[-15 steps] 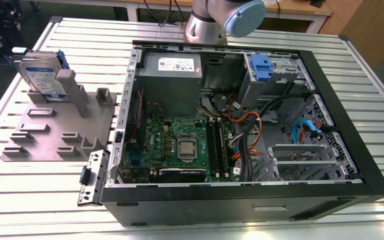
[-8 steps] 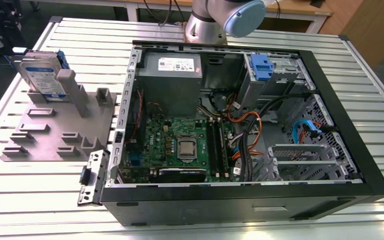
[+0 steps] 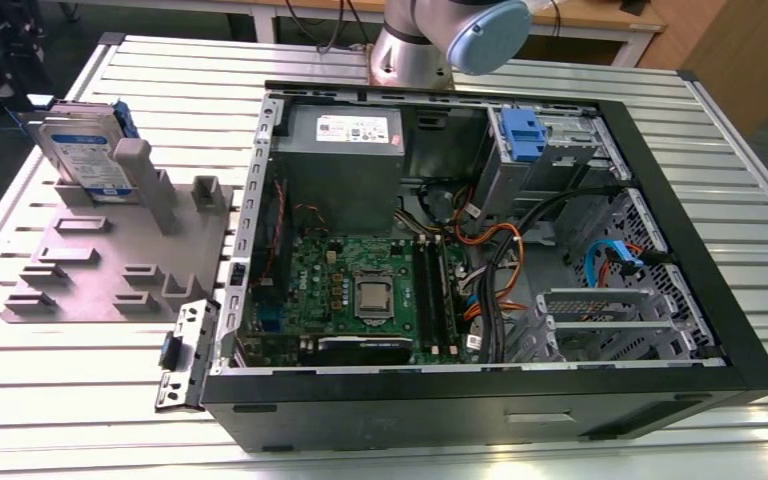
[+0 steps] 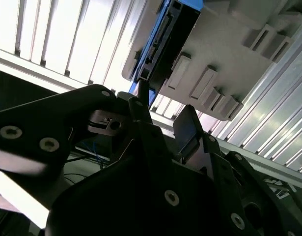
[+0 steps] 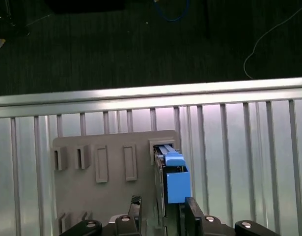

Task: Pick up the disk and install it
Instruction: 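Pick up the disk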

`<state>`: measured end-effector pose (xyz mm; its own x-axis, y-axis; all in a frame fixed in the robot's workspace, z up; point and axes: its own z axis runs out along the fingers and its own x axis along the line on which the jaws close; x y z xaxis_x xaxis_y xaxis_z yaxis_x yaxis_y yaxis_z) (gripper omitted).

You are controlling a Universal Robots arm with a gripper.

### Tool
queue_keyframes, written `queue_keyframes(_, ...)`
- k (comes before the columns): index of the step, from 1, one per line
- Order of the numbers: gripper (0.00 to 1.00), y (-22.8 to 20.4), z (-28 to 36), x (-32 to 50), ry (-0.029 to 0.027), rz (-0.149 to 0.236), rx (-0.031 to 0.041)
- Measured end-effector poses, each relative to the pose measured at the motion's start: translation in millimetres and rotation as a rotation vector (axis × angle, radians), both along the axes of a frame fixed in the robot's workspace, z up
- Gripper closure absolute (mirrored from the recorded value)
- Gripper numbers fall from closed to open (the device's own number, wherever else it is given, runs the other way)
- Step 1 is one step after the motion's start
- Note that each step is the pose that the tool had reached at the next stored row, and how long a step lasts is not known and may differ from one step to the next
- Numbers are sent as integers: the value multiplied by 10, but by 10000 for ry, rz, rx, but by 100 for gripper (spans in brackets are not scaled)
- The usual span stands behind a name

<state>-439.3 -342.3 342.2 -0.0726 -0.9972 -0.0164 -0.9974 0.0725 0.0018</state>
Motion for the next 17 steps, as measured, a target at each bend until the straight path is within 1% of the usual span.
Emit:
queue_keyframes(1,53,0,-4,0,0,136,2)
queue_keyframes(3,53,1,-11,-6,-2,255,4)
queue_keyframes(6,53,1,-16,-26,-20,273,5)
queue_keyframes(17,53,2,-16,-30,-21,273,8)
